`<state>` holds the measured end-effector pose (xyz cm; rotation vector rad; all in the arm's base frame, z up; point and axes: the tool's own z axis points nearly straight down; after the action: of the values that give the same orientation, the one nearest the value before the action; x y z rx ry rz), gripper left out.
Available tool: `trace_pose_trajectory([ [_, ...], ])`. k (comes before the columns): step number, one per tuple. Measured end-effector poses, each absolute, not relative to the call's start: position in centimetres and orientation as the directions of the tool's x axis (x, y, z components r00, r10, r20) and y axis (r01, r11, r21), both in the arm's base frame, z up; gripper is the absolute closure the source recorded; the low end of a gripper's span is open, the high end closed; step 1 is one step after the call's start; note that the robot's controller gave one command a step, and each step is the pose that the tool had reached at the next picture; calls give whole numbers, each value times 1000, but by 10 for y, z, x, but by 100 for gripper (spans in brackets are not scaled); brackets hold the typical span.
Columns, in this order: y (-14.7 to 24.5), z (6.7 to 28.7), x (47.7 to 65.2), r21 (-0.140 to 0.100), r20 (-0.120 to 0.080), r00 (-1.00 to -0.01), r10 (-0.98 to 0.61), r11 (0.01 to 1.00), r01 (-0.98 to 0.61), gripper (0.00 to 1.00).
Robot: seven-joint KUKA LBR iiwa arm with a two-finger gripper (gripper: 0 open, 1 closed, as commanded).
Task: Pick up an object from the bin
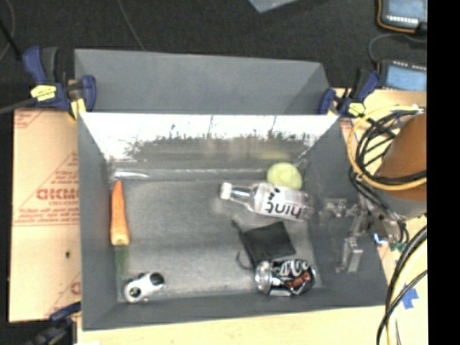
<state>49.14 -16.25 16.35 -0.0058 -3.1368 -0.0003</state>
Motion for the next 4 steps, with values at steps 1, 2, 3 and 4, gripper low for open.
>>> trace_pose_trajectory([
  [1,-162,168,493,-2,-3,-1000,-1,1000,-1,0],
  [2,-108,126,480,-2,-2,-1000,9,1000,9,0],
  [3,-80,107,480,2,2,-991,-132,991,-132,0],
  [4,-81,91,480,-3,-4,-966,-259,966,-259,0],
])
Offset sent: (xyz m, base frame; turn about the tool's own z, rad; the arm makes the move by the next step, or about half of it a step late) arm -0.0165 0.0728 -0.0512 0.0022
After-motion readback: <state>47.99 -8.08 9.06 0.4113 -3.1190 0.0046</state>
